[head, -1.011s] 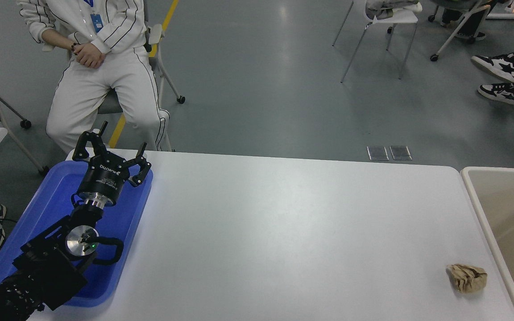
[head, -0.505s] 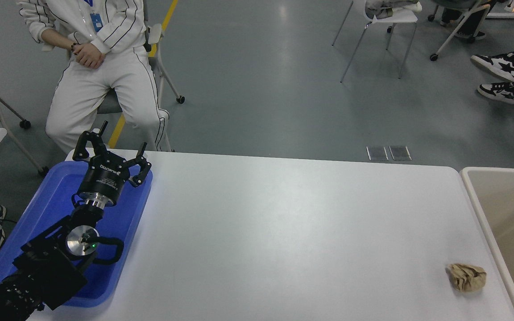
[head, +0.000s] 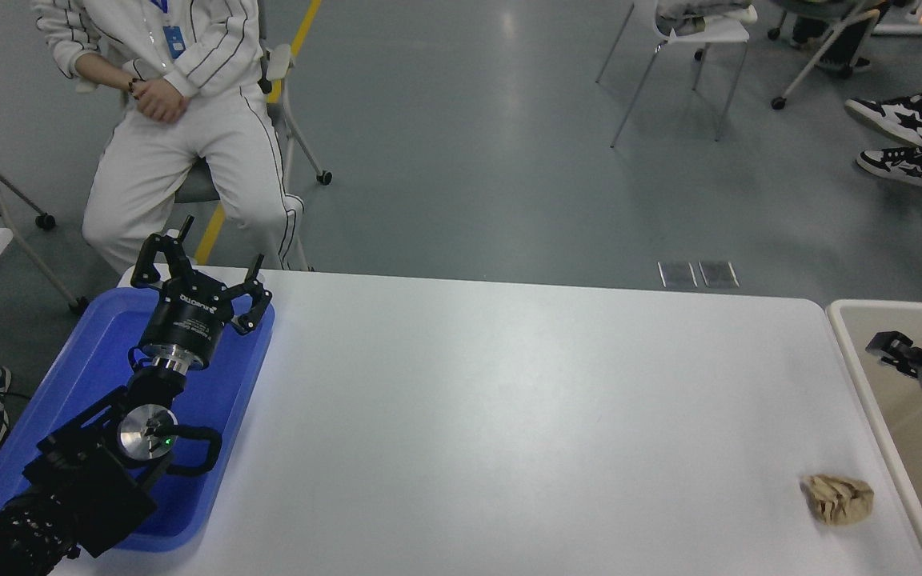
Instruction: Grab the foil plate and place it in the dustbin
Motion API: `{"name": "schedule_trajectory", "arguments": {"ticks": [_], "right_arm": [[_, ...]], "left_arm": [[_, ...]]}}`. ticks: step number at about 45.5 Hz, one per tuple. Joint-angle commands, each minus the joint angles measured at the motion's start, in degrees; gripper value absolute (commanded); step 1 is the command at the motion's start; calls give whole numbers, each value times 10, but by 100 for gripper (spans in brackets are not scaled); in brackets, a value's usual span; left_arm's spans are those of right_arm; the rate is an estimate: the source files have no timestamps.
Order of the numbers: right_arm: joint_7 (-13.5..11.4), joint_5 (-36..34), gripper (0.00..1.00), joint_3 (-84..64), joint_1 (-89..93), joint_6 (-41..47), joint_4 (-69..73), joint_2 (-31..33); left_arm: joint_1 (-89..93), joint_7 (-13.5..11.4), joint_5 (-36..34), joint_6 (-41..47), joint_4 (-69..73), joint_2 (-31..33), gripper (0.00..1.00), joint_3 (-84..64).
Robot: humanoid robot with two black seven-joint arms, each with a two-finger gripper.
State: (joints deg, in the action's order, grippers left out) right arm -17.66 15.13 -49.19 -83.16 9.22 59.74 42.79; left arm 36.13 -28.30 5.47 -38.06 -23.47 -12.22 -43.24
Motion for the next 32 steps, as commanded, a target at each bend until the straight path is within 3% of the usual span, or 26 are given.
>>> {"name": "schedule_trajectory", "arguments": {"ticks": [1,12,20,32], "right_arm": [[0,1,100,-89,-164,177,36,-10],[0,0,100,-155,-298,355,52,-67],[0,0,100,-185,-378,358,97,-124],[0,-1,100,-176,-470,358,180,-156]], "left_arm": [[0,0,0,0,0,0,100,0],[0,0,0,0,0,0,100,0],[0,0,0,0,0,0,100,0],[0,0,0,0,0,0,100,0]]}}
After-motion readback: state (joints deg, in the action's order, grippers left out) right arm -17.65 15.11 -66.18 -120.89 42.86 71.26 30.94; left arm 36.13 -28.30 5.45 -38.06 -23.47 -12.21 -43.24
